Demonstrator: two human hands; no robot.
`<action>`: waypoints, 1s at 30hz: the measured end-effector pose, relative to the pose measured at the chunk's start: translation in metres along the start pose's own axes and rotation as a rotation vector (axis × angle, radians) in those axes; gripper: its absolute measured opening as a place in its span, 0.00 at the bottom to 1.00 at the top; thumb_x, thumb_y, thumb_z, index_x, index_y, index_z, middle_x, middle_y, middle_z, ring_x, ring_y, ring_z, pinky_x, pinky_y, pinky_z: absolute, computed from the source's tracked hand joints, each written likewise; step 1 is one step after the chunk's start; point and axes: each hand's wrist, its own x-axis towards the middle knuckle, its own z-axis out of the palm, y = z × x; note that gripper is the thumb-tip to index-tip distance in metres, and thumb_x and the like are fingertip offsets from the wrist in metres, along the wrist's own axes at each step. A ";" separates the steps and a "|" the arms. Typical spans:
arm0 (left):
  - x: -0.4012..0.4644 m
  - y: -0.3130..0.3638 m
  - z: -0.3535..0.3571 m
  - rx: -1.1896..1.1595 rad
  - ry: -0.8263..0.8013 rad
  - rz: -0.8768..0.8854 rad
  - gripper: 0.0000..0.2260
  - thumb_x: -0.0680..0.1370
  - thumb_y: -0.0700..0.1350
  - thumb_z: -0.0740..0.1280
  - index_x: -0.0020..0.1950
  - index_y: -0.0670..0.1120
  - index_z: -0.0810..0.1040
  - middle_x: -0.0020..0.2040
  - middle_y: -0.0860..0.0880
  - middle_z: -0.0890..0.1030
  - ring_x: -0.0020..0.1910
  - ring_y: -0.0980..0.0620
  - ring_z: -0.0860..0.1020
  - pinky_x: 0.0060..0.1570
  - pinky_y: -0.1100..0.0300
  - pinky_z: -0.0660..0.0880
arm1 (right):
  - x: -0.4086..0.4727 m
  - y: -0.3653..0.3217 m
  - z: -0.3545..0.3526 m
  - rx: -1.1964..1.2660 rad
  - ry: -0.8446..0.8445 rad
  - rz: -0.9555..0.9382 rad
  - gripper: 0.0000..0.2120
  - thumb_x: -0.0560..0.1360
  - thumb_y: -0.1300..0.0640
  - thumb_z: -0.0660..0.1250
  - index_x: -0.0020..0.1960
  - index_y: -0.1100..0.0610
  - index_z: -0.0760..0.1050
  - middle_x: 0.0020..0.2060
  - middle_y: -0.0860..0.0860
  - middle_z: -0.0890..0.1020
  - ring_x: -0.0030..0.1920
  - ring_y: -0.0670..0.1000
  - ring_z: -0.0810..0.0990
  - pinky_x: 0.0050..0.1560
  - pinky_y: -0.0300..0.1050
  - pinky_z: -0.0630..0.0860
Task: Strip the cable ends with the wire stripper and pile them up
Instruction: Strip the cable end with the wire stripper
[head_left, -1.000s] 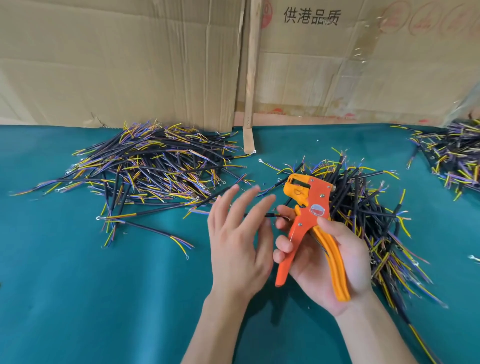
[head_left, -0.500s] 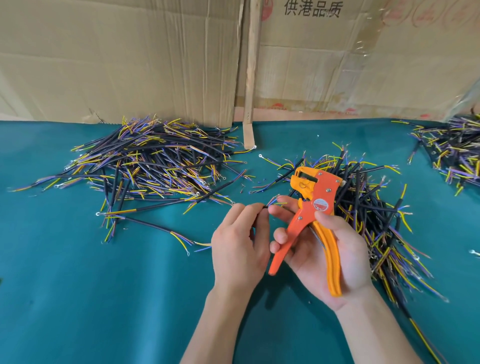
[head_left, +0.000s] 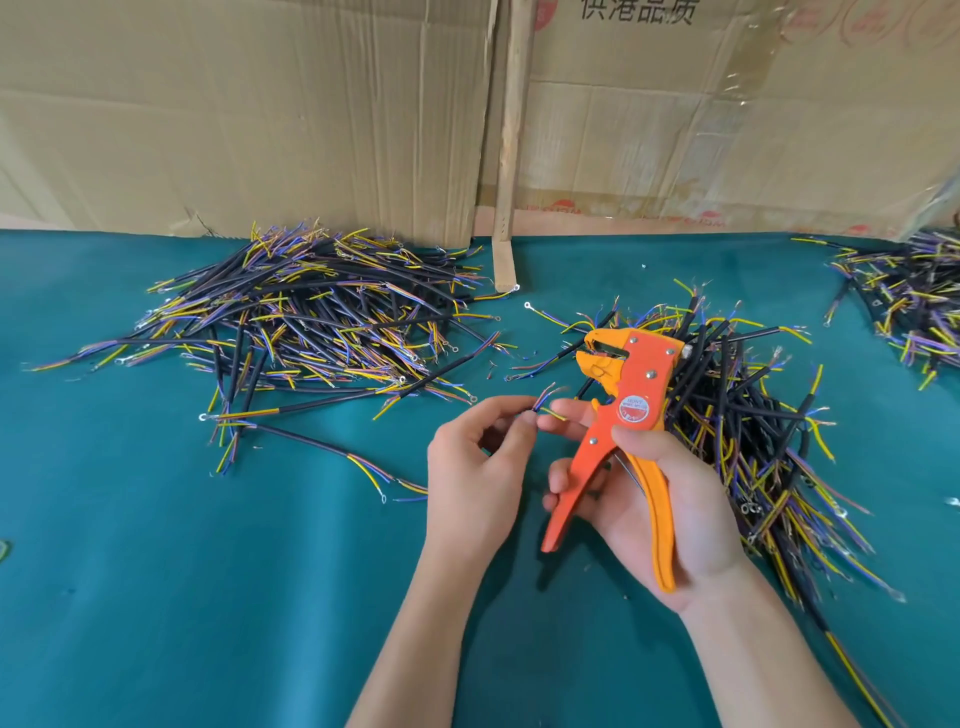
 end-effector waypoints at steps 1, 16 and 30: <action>0.001 0.001 -0.001 -0.022 -0.037 -0.029 0.12 0.79 0.38 0.68 0.48 0.55 0.85 0.37 0.53 0.82 0.37 0.49 0.78 0.42 0.56 0.76 | 0.000 0.000 0.002 -0.014 -0.008 -0.008 0.26 0.69 0.55 0.69 0.63 0.67 0.79 0.58 0.64 0.81 0.38 0.58 0.79 0.42 0.55 0.80; 0.014 0.003 -0.029 -0.224 -0.502 -0.212 0.13 0.74 0.46 0.67 0.55 0.55 0.86 0.35 0.51 0.77 0.31 0.54 0.72 0.31 0.65 0.69 | 0.003 0.003 0.007 -0.040 0.054 0.053 0.24 0.66 0.55 0.71 0.57 0.69 0.81 0.40 0.64 0.74 0.36 0.60 0.79 0.40 0.56 0.80; 0.014 -0.005 -0.028 -0.172 -0.219 -0.083 0.07 0.76 0.47 0.71 0.52 0.53 0.85 0.36 0.59 0.77 0.33 0.51 0.68 0.36 0.62 0.65 | 0.001 -0.001 0.000 -0.091 0.020 0.143 0.21 0.70 0.60 0.71 0.61 0.67 0.81 0.60 0.69 0.80 0.43 0.64 0.84 0.44 0.60 0.82</action>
